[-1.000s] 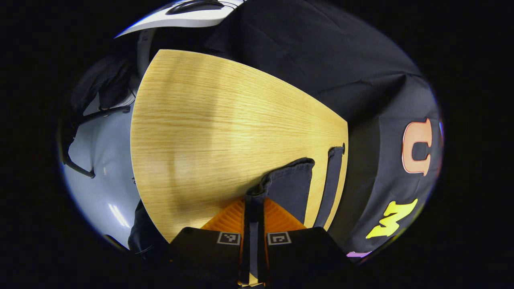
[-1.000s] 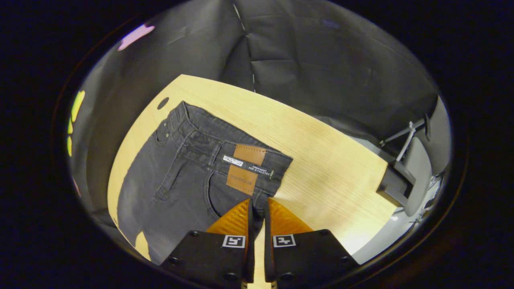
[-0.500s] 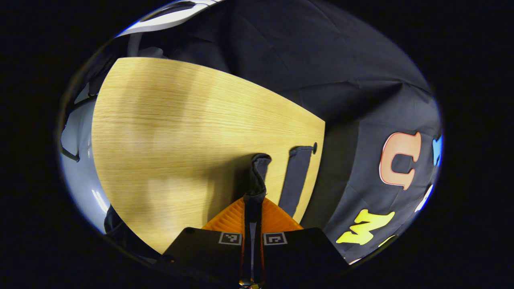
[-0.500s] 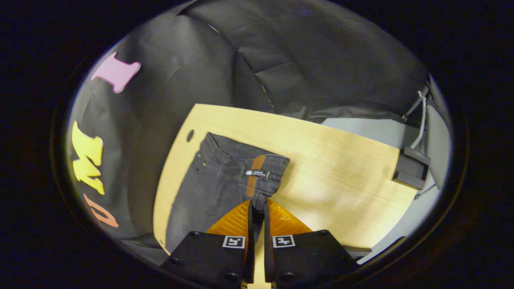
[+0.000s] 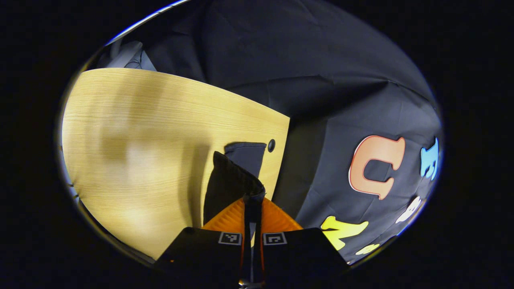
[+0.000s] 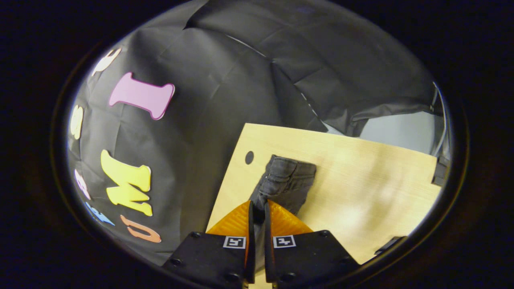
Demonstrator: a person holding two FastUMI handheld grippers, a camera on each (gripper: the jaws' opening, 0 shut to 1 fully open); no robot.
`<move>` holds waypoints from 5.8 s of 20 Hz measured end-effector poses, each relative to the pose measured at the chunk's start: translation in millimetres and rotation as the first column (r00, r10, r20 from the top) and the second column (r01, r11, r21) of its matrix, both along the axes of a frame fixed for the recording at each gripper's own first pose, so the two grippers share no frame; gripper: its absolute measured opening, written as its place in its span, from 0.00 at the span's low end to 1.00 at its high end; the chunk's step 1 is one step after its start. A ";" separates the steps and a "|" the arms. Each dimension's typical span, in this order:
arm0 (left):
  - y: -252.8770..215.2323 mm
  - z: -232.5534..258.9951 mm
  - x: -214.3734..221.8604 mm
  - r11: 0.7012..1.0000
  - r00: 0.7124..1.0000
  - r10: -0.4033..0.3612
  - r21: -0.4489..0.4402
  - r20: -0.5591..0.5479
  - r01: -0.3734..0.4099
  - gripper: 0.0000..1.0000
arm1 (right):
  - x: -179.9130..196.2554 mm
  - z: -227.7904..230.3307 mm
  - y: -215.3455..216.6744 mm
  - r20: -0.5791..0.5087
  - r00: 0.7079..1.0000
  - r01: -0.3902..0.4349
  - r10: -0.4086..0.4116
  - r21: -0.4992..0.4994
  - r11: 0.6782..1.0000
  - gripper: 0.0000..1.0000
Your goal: Grasp the waist and the cuffs of the jeans and fold them to make the two legs overlap; first hold the waist and fold one-third of the jeans toward the cuffs, then hold the cuffs and fold the remaining one-third in the same direction to finish folding.
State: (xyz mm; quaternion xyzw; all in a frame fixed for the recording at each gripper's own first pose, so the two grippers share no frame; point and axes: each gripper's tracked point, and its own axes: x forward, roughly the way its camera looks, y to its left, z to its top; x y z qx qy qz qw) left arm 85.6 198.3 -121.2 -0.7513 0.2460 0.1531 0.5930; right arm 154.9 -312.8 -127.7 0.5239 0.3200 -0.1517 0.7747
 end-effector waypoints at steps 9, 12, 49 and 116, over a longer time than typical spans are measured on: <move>-0.9 9.2 100.8 0.993 0.998 -0.056 0.102 -0.004 0.056 0.06 | 77.3 -13.5 8.7 -0.016 1.000 -0.014 0.013 -0.033 0.999 0.10; -3.8 -6.3 131.8 0.989 0.997 -0.073 0.128 -0.023 0.076 0.06 | 94.5 -26.1 9.3 -0.026 1.000 -0.009 0.008 -0.042 0.999 0.10; -39.7 105.3 184.1 0.485 0.915 -0.329 0.873 0.232 -0.046 0.98 | 104.9 -41.9 19.0 0.079 0.991 -0.090 0.106 -0.183 0.979 0.97; -44.4 166.5 -10.8 -0.170 0.895 -0.429 0.962 0.123 -0.214 0.99 | 56.9 95.0 255.1 0.117 0.771 -0.191 0.626 -0.895 0.402 0.09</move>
